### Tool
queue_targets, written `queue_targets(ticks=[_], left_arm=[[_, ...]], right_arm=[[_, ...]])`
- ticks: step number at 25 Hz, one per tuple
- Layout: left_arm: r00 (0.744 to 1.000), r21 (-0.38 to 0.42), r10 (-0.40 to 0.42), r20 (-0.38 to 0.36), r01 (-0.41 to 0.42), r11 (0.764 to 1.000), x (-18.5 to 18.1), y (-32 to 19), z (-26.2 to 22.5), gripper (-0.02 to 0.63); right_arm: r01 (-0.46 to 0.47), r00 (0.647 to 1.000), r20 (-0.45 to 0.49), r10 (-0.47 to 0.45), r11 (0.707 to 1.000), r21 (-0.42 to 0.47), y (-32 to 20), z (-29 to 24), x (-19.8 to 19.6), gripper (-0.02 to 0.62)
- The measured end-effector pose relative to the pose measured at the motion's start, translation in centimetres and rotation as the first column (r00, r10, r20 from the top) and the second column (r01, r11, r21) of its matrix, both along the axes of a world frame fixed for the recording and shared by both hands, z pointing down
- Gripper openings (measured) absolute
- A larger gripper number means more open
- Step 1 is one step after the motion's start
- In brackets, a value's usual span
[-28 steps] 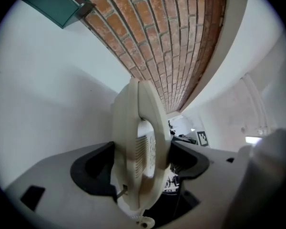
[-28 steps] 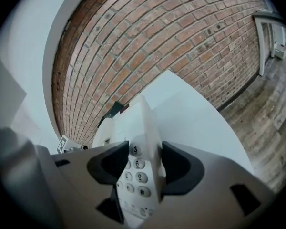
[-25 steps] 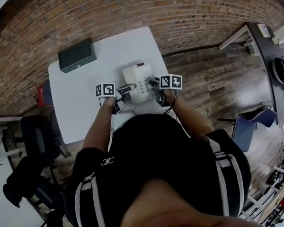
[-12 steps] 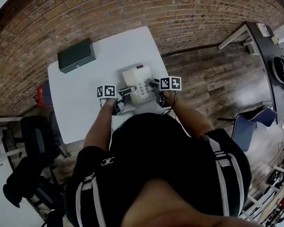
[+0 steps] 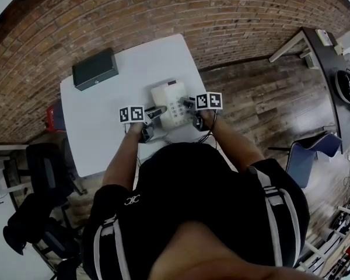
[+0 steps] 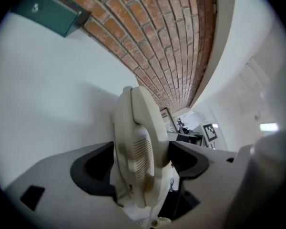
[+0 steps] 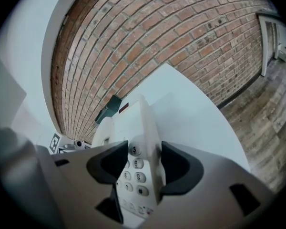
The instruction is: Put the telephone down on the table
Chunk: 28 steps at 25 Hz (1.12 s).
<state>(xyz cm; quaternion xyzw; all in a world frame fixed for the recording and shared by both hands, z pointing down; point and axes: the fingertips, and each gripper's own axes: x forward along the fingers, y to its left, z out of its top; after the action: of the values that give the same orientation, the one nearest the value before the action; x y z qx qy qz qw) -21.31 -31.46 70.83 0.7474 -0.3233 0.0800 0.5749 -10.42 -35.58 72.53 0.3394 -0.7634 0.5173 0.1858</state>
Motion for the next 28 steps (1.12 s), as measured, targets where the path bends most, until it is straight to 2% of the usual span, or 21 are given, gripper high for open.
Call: queue_targets(ticks=[2, 3, 6, 8, 10, 11, 12, 13, 15, 17, 19, 21, 22, 24, 28], left_arm=[[0.996, 0.065, -0.04, 0.085, 0.035, 0.997, -1.0, -0.4, -0.8, 0.368], [0.99, 0.102, -0.07, 0.121, 0.058, 0.993, -1.7, -0.7, -1.3, 0.368], [0.955, 0.237, -0.169, 0.243, 0.111, 0.965, -4.7, -1.6, -3.6, 0.349], [0.904, 0.361, -0.278, 0.324, 0.153, 0.92, -7.0, -2.6, -6.5, 0.177], [0.824, 0.481, -0.409, 0.392, 0.196, 0.854, -9.3, -3.7, -10.1, 0.048], [0.778, 0.533, -0.471, 0.415, 0.212, 0.819, -10.2, -4.1, -12.1, 0.011], [0.739, 0.58, -0.525, 0.423, 0.224, 0.783, -11.0, -4.4, -14.2, 0.003], [0.71, 0.626, -0.571, 0.413, 0.234, 0.744, -11.4, -4.7, -16.6, 0.003], [0.677, 0.714, -0.642, 0.361, 0.242, 0.657, -11.7, -4.9, -21.6, 0.002], [0.658, 0.784, -0.685, 0.312, 0.229, 0.577, -11.5, -4.8, -26.2, 0.002], [0.638, 0.832, -0.713, 0.29, 0.2, 0.517, -11.1, -4.3, -29.7, 0.002], [0.616, 0.864, -0.736, 0.28, 0.172, 0.473, -10.8, -3.7, -32.1, 0.002], [0.61, 0.872, -0.743, 0.276, 0.165, 0.46, -10.6, -3.3, -32.7, 0.002], [0.606, 0.875, -0.748, 0.271, 0.17, 0.454, -10.4, -2.7, -32.9, 0.002], [0.611, 0.849, -0.741, 0.278, 0.205, 0.487, -10.3, -2.3, -31.5, 0.002]], right_arm=[[0.014, 0.999, -0.042, -0.012, 0.999, 0.048, -0.4, -0.6, 0.4, 0.193], [0.008, 0.997, -0.073, 0.0, 0.995, 0.099, -0.9, -1.2, 0.8, 0.158], [-0.029, 0.989, -0.132, 0.07, 0.956, 0.293, -3.3, -4.8, 2.0, 0.109], [-0.052, 0.987, -0.119, 0.111, 0.91, 0.412, -5.0, -8.2, 2.0, 0.058], [-0.079, 0.986, -0.082, 0.145, 0.84, 0.537, -6.5, -13.0, 1.7, 0.007], [-0.09, 0.987, -0.055, 0.154, 0.793, 0.602, -7.0, -15.8, 1.3, 0.0], [-0.096, 0.987, -0.03, 0.155, 0.739, 0.667, -7.3, -18.8, 0.8, -0.002], [-0.097, 0.988, -0.011, 0.153, 0.68, 0.727, -7.4, -21.8, 0.3, -0.002], [-0.091, 0.988, 0.006, 0.152, 0.561, 0.823, -7.1, -27.1, -0.5, -0.002], [-0.096, 0.988, 0.026, 0.154, 0.465, 0.88, -6.4, -31.2, -1.0, -0.002], [-0.116, 0.986, 0.054, 0.161, 0.401, 0.909, -5.5, -34.3, -1.2, -0.002], [-0.131, 0.983, 0.075, 0.168, 0.354, 0.926, -4.7, -36.2, -1.2, -0.002], [-0.133, 0.982, 0.079, 0.17, 0.338, 0.932, -4.3, -36.8, -1.3, -0.002], [-0.132, 0.982, 0.079, 0.169, 0.332, 0.934, -3.7, -37.3, -1.4, -0.002], [-0.111, 0.985, 0.053, 0.167, 0.361, 0.926, -3.4, -36.4, -1.6, -0.002]])
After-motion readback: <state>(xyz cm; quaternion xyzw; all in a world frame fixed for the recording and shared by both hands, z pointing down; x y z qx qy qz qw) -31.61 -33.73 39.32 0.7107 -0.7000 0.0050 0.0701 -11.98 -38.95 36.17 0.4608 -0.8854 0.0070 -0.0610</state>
